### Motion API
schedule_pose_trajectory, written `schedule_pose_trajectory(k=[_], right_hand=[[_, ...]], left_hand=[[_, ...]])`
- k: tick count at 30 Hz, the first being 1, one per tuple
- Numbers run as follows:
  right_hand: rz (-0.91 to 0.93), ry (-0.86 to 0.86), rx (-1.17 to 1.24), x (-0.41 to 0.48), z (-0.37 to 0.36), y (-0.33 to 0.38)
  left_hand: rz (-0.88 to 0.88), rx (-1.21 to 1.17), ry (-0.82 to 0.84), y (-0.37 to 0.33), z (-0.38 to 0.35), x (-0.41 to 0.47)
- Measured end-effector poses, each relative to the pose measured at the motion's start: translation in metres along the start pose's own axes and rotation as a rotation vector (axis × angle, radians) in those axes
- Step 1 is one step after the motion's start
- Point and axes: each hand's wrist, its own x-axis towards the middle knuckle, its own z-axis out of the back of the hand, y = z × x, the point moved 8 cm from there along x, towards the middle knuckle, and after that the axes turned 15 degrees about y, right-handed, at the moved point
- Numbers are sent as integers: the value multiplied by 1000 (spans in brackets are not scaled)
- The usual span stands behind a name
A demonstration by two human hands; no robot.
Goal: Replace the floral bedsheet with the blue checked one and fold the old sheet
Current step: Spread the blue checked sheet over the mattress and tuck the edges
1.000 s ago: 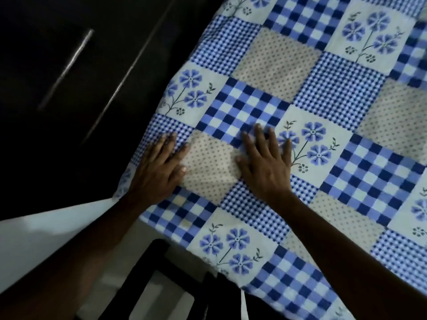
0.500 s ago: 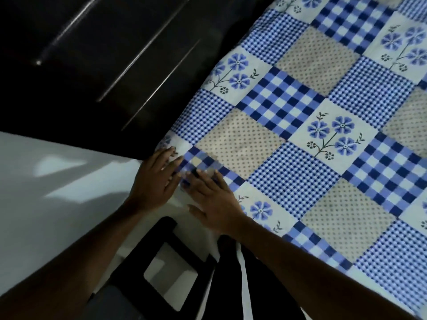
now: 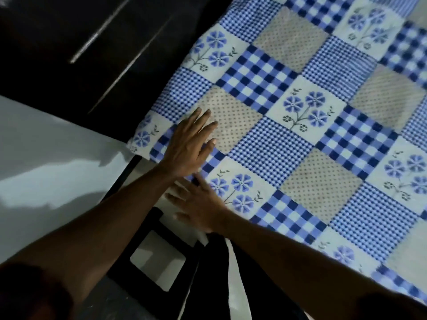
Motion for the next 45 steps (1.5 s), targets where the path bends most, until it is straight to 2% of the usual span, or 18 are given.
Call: schedule_pose_trajectory(k=[3, 7, 10, 13, 17, 22, 25, 28, 31, 33, 38, 41, 45], right_hand=[[-110, -200, 268, -51, 11, -28], [-508, -417, 354, -171, -15, -140], [-894, -315, 449, -261, -59, -224], [-1130, -180, 562, -318, -104, -258], [-1266, -205, 724, -372, -161, -234], [-1440, -283, 833, -428, -226, -116], [-1423, -264, 877, -454, -250, -47], [-1358, -323, 936, -477, -252, -38], [-1348, -482, 889, -507, -237, -88], [-1293, -513, 868, -524, -230, -135], [-1102, -280, 814, -525, -243, -236], [-1179, -287, 877, -559, -275, -251], [-1400, -373, 949, -638, -342, -199]], left_hand=[[-66, 6, 81, -34, -24, 11], [-166, -35, 154, -102, -57, 31], [-229, -10, 204, -160, -81, 46], [-321, 43, 263, -215, -107, 55], [-412, 111, 344, -279, -141, 49], [-383, 127, 363, -321, -166, 24], [-335, 177, 349, -339, -175, -5], [-257, 219, 354, -346, -178, -37], [-212, 210, 367, -364, -185, -64], [-238, 187, 363, -390, -189, -66], [-258, 125, 308, -455, -190, -2], [-311, 196, 289, -502, -196, 54], [-366, 251, 319, -559, -216, 114]])
